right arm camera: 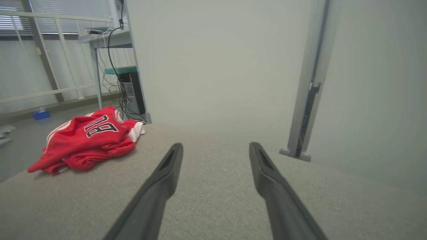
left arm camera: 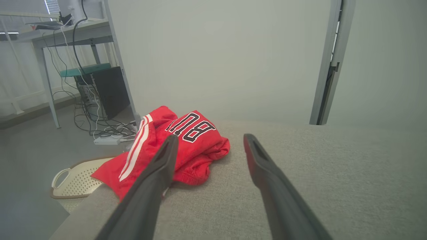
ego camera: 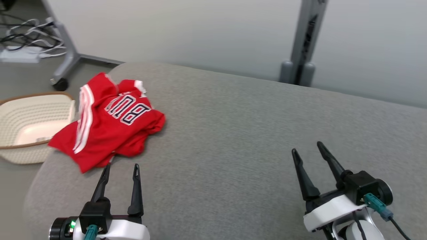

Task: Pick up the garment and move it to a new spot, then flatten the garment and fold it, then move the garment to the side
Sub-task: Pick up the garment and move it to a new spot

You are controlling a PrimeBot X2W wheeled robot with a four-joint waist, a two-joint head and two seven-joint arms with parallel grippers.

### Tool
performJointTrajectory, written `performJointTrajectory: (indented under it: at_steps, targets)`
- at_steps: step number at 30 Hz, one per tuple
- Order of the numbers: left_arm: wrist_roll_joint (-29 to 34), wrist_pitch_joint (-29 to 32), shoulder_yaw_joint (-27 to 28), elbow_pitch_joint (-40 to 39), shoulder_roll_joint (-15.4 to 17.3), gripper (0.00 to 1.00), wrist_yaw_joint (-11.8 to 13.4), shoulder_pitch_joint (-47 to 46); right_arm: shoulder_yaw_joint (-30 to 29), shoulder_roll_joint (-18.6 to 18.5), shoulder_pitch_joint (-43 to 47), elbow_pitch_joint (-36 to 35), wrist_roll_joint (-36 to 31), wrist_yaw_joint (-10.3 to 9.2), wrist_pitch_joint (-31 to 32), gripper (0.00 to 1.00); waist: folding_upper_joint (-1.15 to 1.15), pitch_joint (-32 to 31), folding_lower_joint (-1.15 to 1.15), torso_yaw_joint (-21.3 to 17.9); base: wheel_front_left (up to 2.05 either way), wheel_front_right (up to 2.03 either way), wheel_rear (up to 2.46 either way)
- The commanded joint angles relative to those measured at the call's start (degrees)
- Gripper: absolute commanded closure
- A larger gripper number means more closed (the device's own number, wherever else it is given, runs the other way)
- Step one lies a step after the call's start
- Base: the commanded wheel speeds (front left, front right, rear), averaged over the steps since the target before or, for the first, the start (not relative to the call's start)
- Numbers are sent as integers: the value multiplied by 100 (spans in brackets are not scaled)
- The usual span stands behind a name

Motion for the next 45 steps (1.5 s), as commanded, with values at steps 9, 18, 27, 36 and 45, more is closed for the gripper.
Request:
performJointTrajectory:
  at_steps: [9,18,27,36,45]
  targets:
    - [-27,-29,316,-270,12,0,81,227,538,-53,-197,71,89,10,-14,0,0,-30,0,927,0,0,0]
    - [-155,-29,486,-544,14,0,292,487,970,-47,-585,345,213,10,-15,0,0,22,0,1004,0,0,0]
    - [-207,-29,533,-523,15,0,291,563,969,-45,-472,413,289,10,-15,0,0,-72,0,960,0,0,0]
    - [-440,-29,741,-435,16,0,-47,336,755,-45,-444,221,-27,10,-15,0,0,101,0,915,0,0,0]
    - [-666,-23,960,292,179,0,-1034,-928,330,-225,-538,-231,-661,10,124,0,0,925,0,945,0,0,0]
